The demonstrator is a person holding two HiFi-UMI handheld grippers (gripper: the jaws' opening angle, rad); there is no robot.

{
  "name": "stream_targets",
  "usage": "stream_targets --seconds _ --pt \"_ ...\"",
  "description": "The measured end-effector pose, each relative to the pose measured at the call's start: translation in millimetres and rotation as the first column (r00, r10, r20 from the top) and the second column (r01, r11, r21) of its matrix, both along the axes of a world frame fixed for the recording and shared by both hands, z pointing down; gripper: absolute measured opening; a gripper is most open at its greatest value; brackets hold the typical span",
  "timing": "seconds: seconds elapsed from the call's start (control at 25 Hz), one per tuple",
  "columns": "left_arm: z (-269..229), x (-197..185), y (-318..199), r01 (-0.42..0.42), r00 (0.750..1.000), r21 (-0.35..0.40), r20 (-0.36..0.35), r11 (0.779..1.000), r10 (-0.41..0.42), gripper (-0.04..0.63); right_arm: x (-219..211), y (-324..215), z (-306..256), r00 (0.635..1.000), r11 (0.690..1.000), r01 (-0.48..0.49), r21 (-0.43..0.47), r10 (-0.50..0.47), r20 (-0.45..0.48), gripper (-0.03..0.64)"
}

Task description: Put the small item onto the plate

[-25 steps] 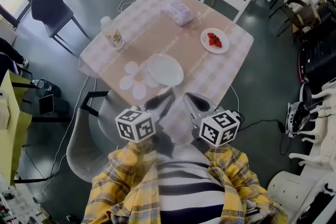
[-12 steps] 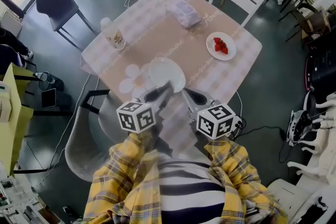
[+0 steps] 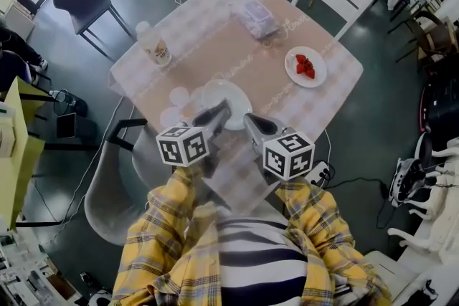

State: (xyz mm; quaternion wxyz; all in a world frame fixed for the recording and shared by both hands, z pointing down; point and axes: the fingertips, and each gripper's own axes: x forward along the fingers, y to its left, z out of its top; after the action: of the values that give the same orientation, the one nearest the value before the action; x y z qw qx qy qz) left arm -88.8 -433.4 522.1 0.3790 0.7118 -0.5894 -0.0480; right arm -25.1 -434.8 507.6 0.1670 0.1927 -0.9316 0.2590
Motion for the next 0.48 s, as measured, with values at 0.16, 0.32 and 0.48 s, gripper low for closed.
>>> stream_targets --seconds 0.16,0.32,0.48 --pt "3.6 -5.3 -10.7 0.033 0.999 -0.018 -0.038 0.999 -0.033 0.095 -5.8 -2.4 3.5 1.0 1.0 0.018 -0.011 -0.018 0.0 -0.003" --pt "7.2 -6.2 -17.7 0.034 0.999 -0.047 -0.039 0.998 -0.036 0.095 -11.7 -2.0 4.8 0.999 0.999 0.04 -0.018 -0.04 0.004 -0.003" --pt "10.9 -0.8 -23.0 0.007 0.999 -0.062 -0.042 0.998 -0.01 0.095 -13.1 -2.3 5.5 0.999 0.998 0.052 -0.02 -0.052 0.005 -0.003"
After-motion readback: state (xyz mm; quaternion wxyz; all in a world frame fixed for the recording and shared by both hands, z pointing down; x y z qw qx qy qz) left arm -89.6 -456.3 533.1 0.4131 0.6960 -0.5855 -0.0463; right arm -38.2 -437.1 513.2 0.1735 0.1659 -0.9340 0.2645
